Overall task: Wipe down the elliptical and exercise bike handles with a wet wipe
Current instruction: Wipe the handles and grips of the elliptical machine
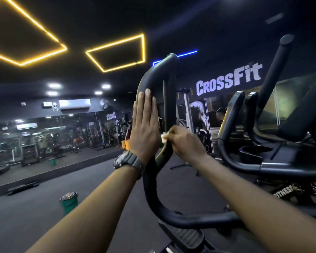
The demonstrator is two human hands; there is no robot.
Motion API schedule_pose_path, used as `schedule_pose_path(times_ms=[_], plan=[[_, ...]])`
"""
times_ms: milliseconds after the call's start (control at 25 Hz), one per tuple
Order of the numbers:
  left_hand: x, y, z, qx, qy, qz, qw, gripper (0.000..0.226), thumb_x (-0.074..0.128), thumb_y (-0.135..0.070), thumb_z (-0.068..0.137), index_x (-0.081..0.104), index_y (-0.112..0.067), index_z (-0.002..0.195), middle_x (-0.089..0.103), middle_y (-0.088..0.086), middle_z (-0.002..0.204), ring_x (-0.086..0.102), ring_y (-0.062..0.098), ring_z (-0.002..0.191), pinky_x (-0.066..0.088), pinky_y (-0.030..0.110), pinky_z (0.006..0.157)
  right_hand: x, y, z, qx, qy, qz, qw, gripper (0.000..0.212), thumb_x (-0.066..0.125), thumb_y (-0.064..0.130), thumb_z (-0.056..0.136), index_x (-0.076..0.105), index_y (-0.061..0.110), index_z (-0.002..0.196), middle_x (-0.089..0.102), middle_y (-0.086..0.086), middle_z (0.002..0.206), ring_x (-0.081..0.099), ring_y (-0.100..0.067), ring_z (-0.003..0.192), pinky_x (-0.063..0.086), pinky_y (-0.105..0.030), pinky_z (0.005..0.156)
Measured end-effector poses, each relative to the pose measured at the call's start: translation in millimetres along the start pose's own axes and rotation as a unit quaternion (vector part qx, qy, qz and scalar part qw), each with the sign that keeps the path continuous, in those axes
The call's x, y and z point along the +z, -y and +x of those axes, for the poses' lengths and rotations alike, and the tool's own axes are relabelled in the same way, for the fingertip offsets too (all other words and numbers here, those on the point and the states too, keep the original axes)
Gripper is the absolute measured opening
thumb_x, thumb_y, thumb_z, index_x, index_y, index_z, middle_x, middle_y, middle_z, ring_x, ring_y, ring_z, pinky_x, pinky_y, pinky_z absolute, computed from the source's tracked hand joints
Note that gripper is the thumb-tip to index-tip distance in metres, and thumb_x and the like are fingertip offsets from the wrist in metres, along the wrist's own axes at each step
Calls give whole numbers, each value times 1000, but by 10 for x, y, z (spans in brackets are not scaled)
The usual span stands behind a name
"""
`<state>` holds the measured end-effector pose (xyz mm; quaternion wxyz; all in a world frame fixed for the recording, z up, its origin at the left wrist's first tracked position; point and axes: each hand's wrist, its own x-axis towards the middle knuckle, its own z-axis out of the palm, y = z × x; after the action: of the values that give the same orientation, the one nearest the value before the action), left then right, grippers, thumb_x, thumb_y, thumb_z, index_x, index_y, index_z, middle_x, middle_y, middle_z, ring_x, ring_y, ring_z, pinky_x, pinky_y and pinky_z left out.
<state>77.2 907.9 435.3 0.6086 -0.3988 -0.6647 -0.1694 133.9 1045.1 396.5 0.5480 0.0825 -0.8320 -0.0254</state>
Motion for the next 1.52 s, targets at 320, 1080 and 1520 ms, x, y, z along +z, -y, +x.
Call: schedule_pose_path(times_ms=[320, 1080, 1520], plan=[[104, 87, -832, 75, 76, 20, 994, 61, 45, -10, 99, 18, 7, 151, 7, 25, 161, 4, 39, 151, 10, 51, 123, 108, 170, -247, 10, 57, -13, 998, 13, 66, 9, 90, 70, 14, 101, 54, -4, 93, 58, -24, 86, 51, -33, 56], [116, -86, -1137, -25, 39, -75, 996, 80, 56, 15, 84, 13, 8, 151, 5, 22, 162, 1, 31, 152, 12, 44, 124, 425, 392, -423, 237, -74, 113, 962, 16, 63, 16, 95, 73, 16, 107, 60, -1, 94, 60, -20, 76, 49, -28, 62], [63, -275, -1220, -319, -13, -273, 907, 62, 60, -9, 94, 33, -11, 149, 44, 8, 147, 41, 20, 136, 37, 32, 111, 823, 1087, -618, 570, -201, 375, 703, 9, 62, 16, 93, 66, 19, 100, 72, 1, 92, 67, -17, 85, 49, -24, 69]])
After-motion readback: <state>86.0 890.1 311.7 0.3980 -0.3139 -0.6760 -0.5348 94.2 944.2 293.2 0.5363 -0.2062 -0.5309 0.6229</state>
